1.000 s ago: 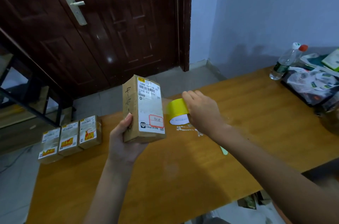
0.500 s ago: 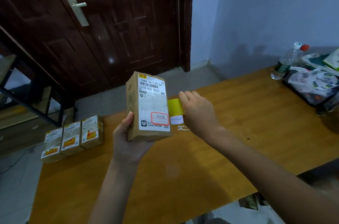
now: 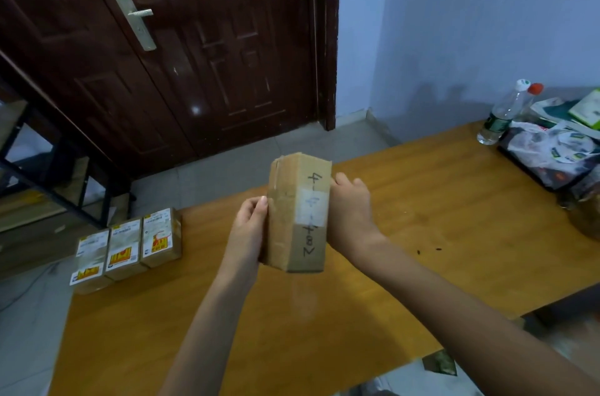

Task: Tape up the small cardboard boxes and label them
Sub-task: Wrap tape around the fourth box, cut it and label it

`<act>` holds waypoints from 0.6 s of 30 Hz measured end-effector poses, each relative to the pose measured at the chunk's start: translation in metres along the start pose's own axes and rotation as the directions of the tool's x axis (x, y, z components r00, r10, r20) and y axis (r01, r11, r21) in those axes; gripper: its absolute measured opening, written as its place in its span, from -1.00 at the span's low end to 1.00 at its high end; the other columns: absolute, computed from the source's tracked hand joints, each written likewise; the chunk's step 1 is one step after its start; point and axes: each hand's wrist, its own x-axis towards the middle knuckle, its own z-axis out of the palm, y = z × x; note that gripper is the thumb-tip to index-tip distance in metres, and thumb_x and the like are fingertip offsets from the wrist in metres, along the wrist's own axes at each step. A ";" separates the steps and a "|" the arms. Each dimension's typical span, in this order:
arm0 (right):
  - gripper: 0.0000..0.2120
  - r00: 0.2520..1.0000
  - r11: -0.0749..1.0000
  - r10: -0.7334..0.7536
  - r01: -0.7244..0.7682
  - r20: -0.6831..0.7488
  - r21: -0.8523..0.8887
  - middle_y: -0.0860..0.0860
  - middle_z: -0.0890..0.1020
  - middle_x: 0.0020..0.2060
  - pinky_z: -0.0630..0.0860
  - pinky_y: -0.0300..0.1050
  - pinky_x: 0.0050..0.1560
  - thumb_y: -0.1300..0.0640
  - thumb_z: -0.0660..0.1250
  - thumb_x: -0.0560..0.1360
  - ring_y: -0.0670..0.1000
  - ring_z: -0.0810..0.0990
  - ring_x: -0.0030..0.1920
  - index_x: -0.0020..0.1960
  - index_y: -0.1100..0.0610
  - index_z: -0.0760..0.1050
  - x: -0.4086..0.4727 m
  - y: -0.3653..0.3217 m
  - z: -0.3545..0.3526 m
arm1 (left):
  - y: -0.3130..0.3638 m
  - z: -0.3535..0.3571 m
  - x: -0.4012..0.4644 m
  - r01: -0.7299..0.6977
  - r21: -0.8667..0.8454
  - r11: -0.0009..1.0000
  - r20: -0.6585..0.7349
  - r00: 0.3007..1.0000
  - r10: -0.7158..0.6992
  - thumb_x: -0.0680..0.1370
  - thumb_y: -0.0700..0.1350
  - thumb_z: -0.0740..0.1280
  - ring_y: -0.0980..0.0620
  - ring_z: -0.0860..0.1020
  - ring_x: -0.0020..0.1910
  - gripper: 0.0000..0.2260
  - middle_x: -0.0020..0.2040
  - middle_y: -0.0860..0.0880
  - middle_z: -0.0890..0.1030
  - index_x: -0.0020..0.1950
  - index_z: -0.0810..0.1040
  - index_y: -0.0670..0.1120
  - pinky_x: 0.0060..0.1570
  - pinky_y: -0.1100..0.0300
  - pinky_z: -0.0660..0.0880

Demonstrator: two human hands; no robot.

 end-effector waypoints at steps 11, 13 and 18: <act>-0.80 0.988 0.994 0.109 -0.111 0.107 0.007 0.04 0.61 -0.06 0.28 -0.13 -0.16 0.08 0.30 0.44 0.10 0.55 -0.03 0.03 0.09 0.41 0.002 -0.006 0.001 | -0.002 0.015 -0.041 -0.191 0.650 0.736 0.040 0.975 0.218 0.19 0.39 0.50 0.23 0.43 0.27 -0.02 0.37 0.09 0.41 0.49 0.24 0.05 0.19 0.27 0.48; -0.83 0.989 0.993 0.120 -0.118 0.089 -0.027 0.05 0.61 -0.09 0.25 -0.12 -0.20 0.13 0.30 0.44 0.10 0.55 -0.06 0.00 0.11 0.40 0.002 -0.007 -0.001 | -0.007 0.015 -0.036 -0.134 0.670 0.730 -0.022 0.980 0.200 0.19 0.19 0.62 0.40 0.39 0.04 0.02 0.37 -0.03 0.30 0.47 0.18 -0.12 -0.05 0.56 0.42; -0.82 0.997 0.997 0.077 -0.077 0.012 0.031 0.03 0.57 -0.15 0.19 -0.09 -0.20 0.07 0.33 0.41 0.11 0.54 -0.08 -0.08 0.10 0.37 0.005 0.011 -0.004 | -0.008 -0.013 -0.014 0.066 0.095 0.993 -0.197 0.979 -0.046 0.46 -0.09 0.47 -0.03 0.65 -0.08 -0.63 0.09 -0.16 0.60 0.15 0.37 -0.05 -0.17 0.08 0.61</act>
